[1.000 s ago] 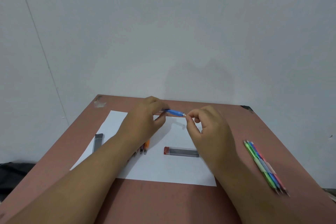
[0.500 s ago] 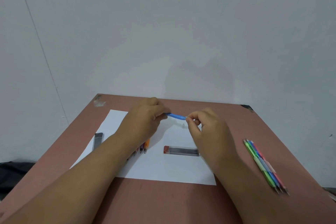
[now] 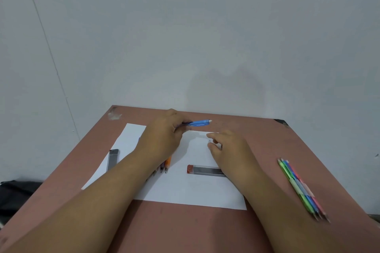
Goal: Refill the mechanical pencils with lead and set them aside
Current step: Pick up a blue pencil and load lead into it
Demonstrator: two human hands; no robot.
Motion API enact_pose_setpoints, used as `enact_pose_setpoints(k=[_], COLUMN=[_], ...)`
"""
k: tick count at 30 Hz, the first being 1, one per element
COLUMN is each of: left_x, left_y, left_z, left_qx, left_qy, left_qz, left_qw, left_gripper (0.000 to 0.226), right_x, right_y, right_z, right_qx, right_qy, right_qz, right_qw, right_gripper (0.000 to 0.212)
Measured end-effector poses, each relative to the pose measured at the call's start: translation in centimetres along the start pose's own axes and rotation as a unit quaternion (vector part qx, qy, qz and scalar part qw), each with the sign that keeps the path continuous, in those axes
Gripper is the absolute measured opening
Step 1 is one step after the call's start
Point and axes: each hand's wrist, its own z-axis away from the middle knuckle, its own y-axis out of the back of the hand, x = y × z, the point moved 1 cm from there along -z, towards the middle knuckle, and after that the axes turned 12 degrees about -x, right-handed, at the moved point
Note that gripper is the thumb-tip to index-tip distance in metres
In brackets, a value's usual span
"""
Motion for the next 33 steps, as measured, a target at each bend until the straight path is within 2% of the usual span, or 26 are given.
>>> enact_pose_setpoints(k=[6,9,13,16,26,33], left_x=[0.2,0.2,0.2,0.2,0.2,0.2], left_y=[0.0,0.0,0.1,0.1,0.0,0.1], left_z=[0.1,0.2,0.2,0.3,0.2,0.2], left_qx=[-0.009,-0.005,-0.001,0.008,0.019,0.017], left_qy=[0.005,-0.007,-0.014,-0.018,-0.027,-0.036], left_qz=[-0.001,-0.003,-0.006,-0.007,-0.022,-0.030], left_qw=[1.000,1.000,1.000,1.000,0.999,0.999], left_gripper=[0.018,0.018,0.019,0.018,0.017,0.016], right_x=[0.1,-0.4,-1.3,-1.7,-1.5,-1.3], right_y=[0.1,0.7,2.0,2.6,2.2,1.9], right_z=[-0.1,0.3,1.4,2.0,2.1,1.7], right_qx=[0.022,0.070,0.187,0.233,0.241,0.232], right_qy=[-0.004,-0.012,0.013,0.051,0.081,0.064], right_qz=[-0.017,-0.077,-0.256,-0.307,-0.263,-0.244], right_qw=[1.000,0.995,0.948,0.922,0.931,0.940], right_gripper=[0.016,0.015,0.015,0.018,0.016,0.012])
